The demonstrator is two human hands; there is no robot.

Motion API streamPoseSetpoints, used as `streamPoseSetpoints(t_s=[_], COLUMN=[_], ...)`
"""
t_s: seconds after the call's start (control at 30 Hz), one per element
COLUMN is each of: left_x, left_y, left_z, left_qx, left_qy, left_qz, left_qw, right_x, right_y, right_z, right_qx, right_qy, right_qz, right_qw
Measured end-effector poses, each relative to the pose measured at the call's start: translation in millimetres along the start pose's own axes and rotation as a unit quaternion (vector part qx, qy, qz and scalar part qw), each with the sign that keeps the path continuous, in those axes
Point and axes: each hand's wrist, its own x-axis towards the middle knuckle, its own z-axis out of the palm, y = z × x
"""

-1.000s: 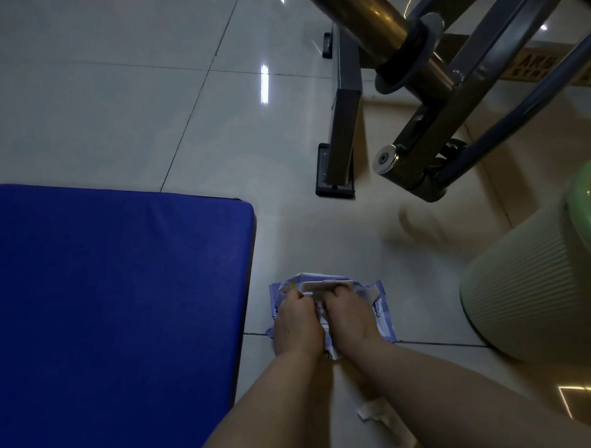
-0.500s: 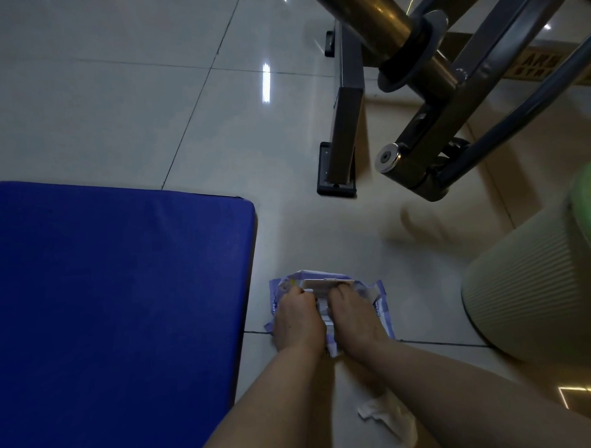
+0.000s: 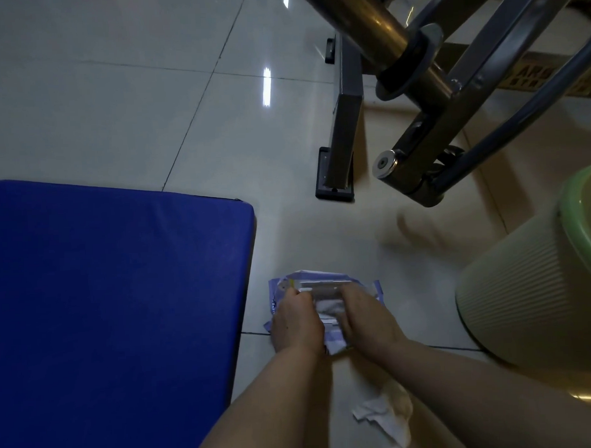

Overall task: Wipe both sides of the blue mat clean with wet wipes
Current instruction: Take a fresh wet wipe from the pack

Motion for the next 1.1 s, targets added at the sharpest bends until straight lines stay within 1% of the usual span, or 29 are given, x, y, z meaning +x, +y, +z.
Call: streamPoseSetpoints(t_s=[0.03,0.1,0.13,0.2,0.23,0.27,0.3,0.33,0.37,0.4,0.43,0.5,0.53,0.6,0.67,0.7,0.73,0.77,0.8,0.87,0.9,0.93,0.97,1.0,1.07,1.1], left_x=[-1,-5,-7,-7,-6,-6,-6,-6,-7,-8,-9,-11,-11,-9,-7,-7,-8,-10,-12,-13,-14,-15,-15,-16,-17,-18], left_y=[2,7,10,11,9,9,7,5,4,4,4,8,10,13,14,14,12,10,6,-4,-8,-10,-13,-15,-16,-14], left_z=[-1,-2,-2,1,3,4,7,9,10,11,13,16,17,19,22,24,28,31,33,33,30,27,26,26,32,33], left_qx=[-0.016,-0.059,-0.064,-0.044,-0.006,0.032,0.065,0.075,0.065,0.057,0.051,0.025,0.013,0.014,0.015,0.032,0.072,0.133,0.205,0.352,0.404,0.438,0.458,0.470,0.473,0.462], left_qy=[-0.004,-0.011,-0.014,-0.012,-0.017,-0.031,-0.040,-0.053,-0.064,-0.073,-0.071,-0.055,-0.041,0.000,0.004,-0.004,-0.018,-0.035,-0.058,-0.101,-0.113,-0.120,-0.129,-0.141,-0.166,-0.174], left_qz=[-0.004,-0.020,-0.023,-0.004,0.018,0.040,0.072,0.095,0.102,0.098,0.089,0.045,0.021,-0.002,0.004,0.029,0.068,0.116,0.163,0.246,0.278,0.295,0.301,0.293,0.259,0.243], left_qw=[1.000,0.998,0.998,0.999,1.000,0.998,0.994,0.991,0.991,0.991,0.992,0.997,0.999,1.000,1.000,0.999,0.995,0.984,0.963,0.897,0.864,0.841,0.827,0.821,0.826,0.835], right_x=[3,11,15,22,26,31,37,43,49,54,58,64,65,68,68,68,67,66,64,62,61,60,60,59,59,60], right_y=[-2,-10,-16,-20,-21,-23,-25,-29,-32,-34,-35,-34,-35,-33,-31,-30,-32,-32,-34,-34,-32,-32,-31,-32,-33,-34], right_z=[-4,-13,-19,-29,-35,-42,-50,-59,-67,-74,-77,-81,-82,-86,-90,-91,-93,-93,-93,-92,-91,-90,-88,-88,-85,-84], right_qx=[-0.040,-0.099,-0.101,-0.087,-0.067,-0.018,0.064,0.156,0.235,0.276,0.294,0.319,0.334,0.368,0.388,0.394,0.393,0.388,0.386,0.388,0.386,0.383,0.379,0.371,0.348,0.339], right_qy=[0.028,0.117,0.151,0.215,0.246,0.265,0.273,0.279,0.291,0.313,0.336,0.360,0.363,0.358,0.360,0.362,0.359,0.355,0.352,0.352,0.352,0.347,0.338,0.327,0.304,0.292], right_qz=[-0.027,-0.082,-0.076,-0.025,0.009,0.048,0.089,0.128,0.166,0.195,0.217,0.243,0.252,0.272,0.286,0.287,0.286,0.284,0.285,0.290,0.294,0.298,0.302,0.308,0.319,0.324], right_qw=[0.998,0.985,0.980,0.972,0.967,0.963,0.956,0.939,0.912,0.888,0.868,0.842,0.833,0.814,0.799,0.795,0.797,0.801,0.804,0.801,0.800,0.802,0.807,0.813,0.828,0.834])
